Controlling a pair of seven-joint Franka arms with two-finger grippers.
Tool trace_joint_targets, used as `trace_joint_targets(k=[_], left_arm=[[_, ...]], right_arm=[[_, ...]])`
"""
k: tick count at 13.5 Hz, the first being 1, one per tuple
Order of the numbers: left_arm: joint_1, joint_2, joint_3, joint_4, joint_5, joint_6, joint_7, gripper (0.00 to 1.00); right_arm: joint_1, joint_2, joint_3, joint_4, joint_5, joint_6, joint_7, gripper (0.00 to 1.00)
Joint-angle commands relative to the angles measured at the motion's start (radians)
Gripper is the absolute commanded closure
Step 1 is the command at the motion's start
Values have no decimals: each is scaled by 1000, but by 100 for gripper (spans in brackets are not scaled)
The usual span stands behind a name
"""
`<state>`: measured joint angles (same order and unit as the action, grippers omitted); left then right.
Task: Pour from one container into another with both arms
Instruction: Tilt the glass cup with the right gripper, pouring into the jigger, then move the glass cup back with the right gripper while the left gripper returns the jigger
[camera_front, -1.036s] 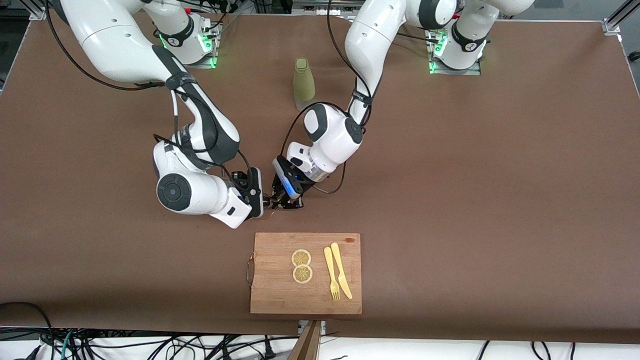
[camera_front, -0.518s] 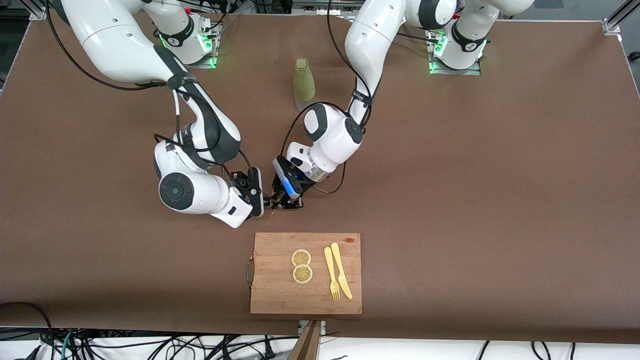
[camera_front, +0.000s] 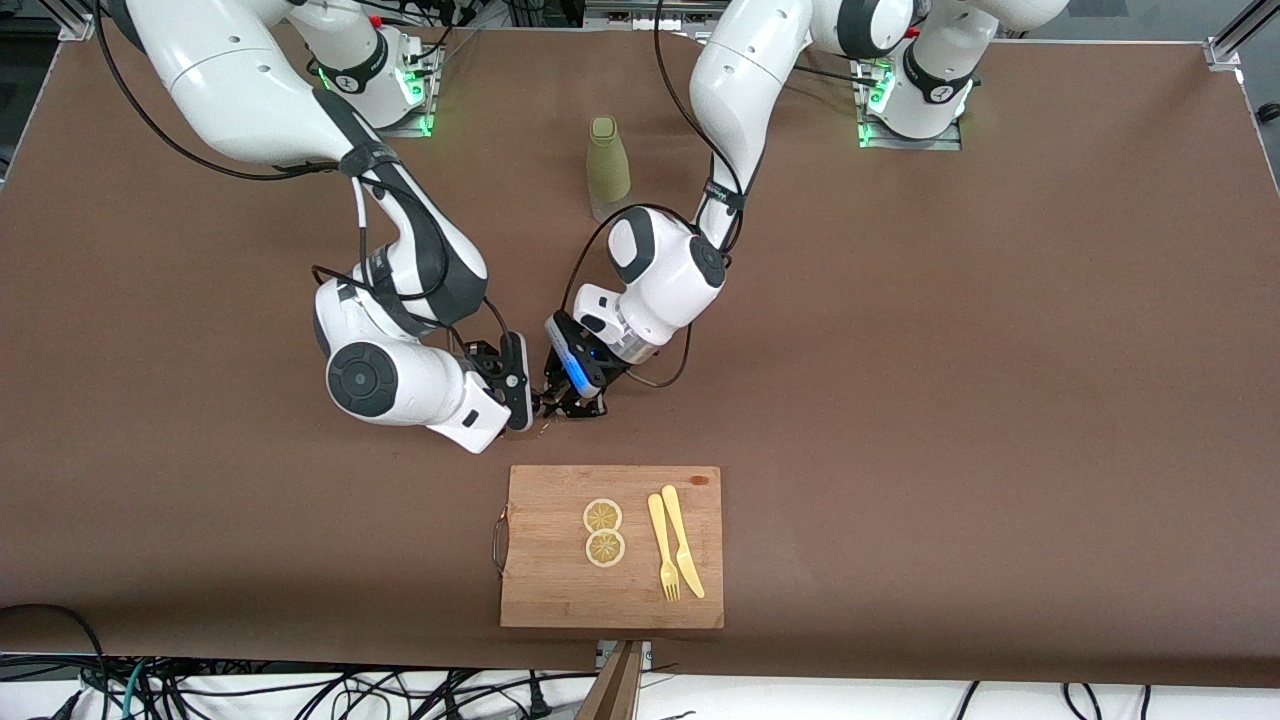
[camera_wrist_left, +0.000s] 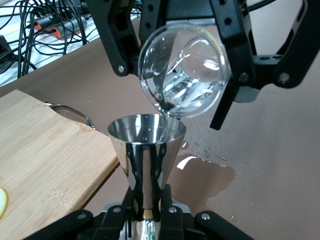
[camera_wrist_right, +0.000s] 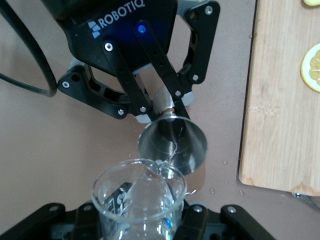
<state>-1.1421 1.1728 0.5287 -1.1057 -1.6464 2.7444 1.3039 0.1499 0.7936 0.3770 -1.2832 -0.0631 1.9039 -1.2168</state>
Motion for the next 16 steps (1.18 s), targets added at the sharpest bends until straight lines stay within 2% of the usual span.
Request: trace_joint_targets(k=[1,7,16], left_arm=[[-11,-13,8,-14,19,11,8,100],[-11,-15,8,-14,17,11,8,100],[5,-30,5,-10,10,5,8,100]], right_arm=[[7,1,10,12,-30,-17,22,65],[-18,6,8,12,-8,-11,-12,63],[-85,4,-15,10,256,-2,-148,63]])
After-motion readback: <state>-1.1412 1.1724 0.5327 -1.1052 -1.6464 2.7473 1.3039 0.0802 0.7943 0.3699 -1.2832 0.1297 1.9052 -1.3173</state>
